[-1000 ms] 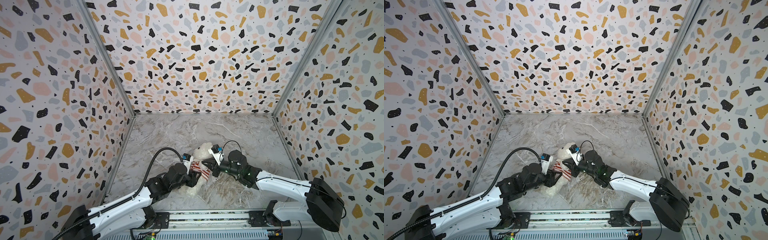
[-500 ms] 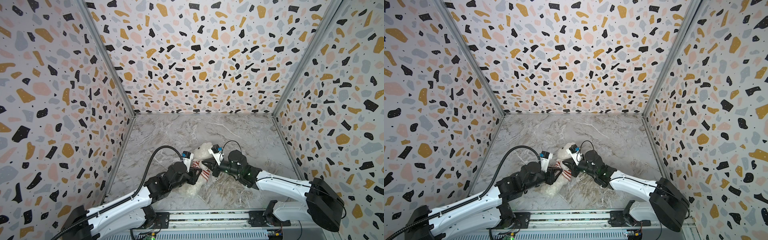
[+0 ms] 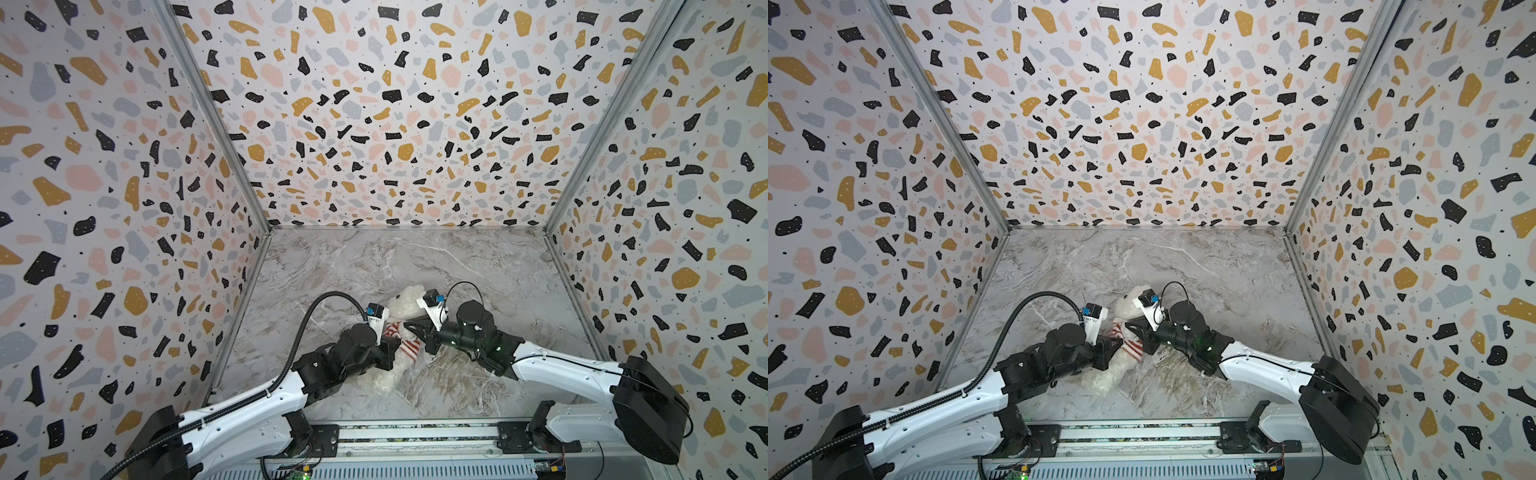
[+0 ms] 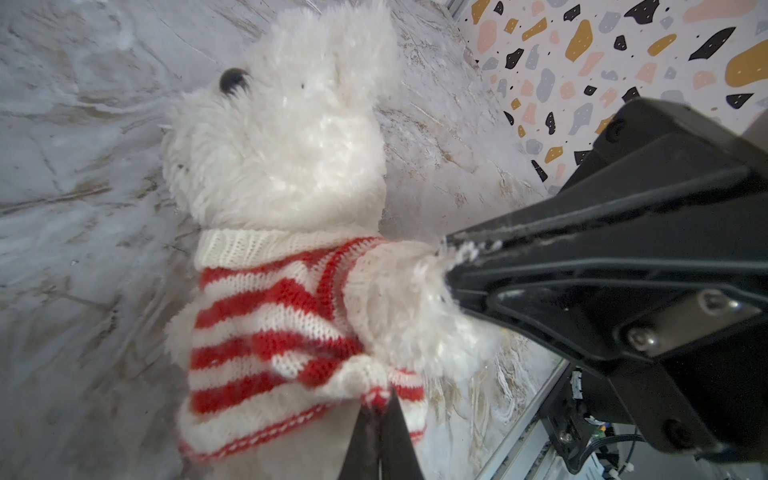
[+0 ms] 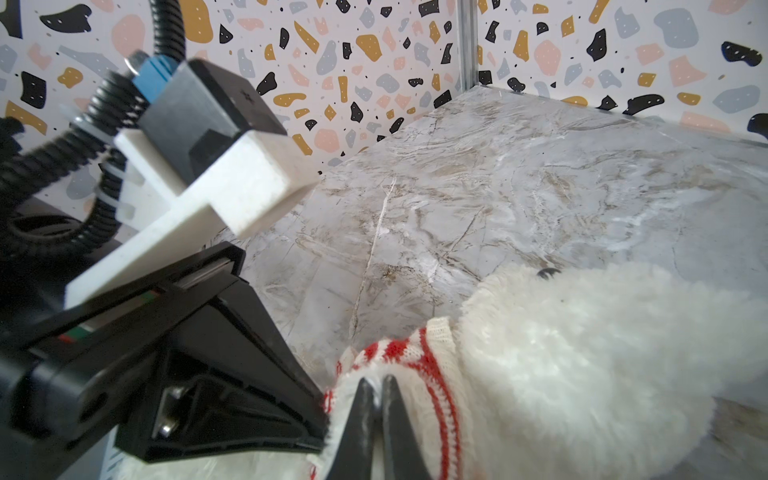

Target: Dress the teddy bear

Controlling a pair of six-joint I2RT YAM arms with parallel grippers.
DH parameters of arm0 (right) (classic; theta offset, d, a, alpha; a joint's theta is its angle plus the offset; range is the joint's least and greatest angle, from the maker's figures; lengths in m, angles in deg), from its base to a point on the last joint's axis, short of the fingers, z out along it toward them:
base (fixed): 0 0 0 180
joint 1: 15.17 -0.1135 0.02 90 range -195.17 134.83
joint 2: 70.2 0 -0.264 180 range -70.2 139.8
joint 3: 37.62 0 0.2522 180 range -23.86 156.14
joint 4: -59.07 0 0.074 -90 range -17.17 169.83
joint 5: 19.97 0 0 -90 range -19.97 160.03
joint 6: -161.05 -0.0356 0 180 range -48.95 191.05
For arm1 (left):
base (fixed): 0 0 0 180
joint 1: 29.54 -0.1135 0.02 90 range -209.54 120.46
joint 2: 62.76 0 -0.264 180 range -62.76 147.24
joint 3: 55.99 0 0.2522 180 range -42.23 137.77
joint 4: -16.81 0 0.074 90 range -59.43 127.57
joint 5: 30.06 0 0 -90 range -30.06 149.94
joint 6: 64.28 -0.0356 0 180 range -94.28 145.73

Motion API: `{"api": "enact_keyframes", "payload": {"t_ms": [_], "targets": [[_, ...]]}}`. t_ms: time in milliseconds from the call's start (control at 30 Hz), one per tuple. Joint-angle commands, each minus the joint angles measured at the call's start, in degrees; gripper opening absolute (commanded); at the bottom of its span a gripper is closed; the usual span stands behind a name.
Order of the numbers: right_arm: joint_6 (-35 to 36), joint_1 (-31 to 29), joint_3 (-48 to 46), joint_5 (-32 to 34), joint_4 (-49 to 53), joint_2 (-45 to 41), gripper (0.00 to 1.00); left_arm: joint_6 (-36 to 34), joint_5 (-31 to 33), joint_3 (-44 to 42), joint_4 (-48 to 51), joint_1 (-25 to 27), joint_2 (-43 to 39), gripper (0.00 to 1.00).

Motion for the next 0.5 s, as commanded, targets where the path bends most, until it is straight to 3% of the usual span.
{"api": "enact_keyframes", "payload": {"t_ms": [0, 467], "targets": [[-0.96, 0.41, 0.14, 1.38, -2.24, -2.55, 0.0, 0.83, -0.97, 0.7, 0.99, 0.44, -2.38, 0.0], [-8.46, 5.19, -3.32, 11.72, 1.64, -3.22, 0.0, 1.75, -8.24, -4.07, 8.16, 2.48, -8.28, 0.0]]}}
